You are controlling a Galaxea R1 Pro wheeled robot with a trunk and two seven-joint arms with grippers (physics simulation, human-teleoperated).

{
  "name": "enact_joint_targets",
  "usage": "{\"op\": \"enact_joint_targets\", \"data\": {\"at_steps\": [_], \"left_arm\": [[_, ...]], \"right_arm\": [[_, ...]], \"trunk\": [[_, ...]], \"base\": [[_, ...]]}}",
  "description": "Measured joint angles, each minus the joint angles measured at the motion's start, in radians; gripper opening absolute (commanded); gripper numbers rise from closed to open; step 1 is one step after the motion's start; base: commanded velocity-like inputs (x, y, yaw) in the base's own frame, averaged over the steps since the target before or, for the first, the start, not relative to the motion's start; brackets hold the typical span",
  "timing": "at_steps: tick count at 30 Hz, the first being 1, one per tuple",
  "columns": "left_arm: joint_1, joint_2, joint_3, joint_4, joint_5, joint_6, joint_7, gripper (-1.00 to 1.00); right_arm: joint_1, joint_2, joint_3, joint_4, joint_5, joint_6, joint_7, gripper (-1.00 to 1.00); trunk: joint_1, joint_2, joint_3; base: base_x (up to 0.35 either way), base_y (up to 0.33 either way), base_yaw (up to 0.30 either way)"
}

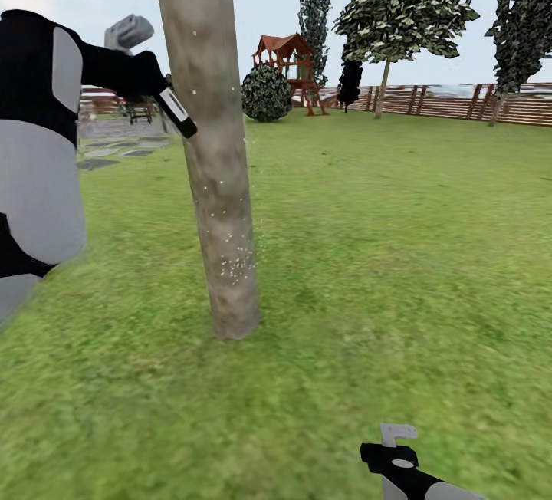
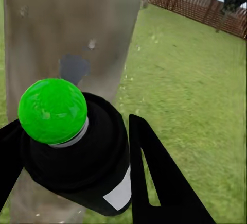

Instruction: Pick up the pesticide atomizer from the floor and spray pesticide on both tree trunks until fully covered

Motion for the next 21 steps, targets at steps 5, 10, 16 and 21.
{"op": "enact_joint_targets", "data": {"at_steps": [5, 10, 16, 21], "left_arm": [[-0.046, -0.003, 0.003, 0.04, 0.001, 0.001, -0.001, -1.0], [-0.05, -0.005, 0.008, 0.124, 0.002, 0.0, -0.003, -1.0], [-0.051, -0.004, 0.013, 0.146, 0.004, -0.003, -0.004, -1.0], [-0.051, -0.004, 0.012, 0.148, 0.004, -0.004, -0.006, -1.0]], "right_arm": [[0.0, 0.0, 0.0, 0.0, 0.0, 0.0, 0.0, 1.0], [0.0, 0.0, 0.0, 0.0, 0.0, 0.0, 0.0, 1.0], [0.0, 0.0, 0.0, 0.0, 0.0, 0.0, 0.0, 1.0], [0.0, 0.0, 0.0, 0.0, 0.0, 0.0, 0.0, 1.0]], "trunk": [[0.0, 0.0, 0.0], [0.0, 0.0, 0.0], [0.0, 0.0, 0.0], [0.0, 0.0, 0.0]], "base": [[0.0, 0.0, 0.0], [0.0, 0.0, 0.0], [-0.034, 0.0, 0.0], [-0.181, 0.0, 0.0]]}}
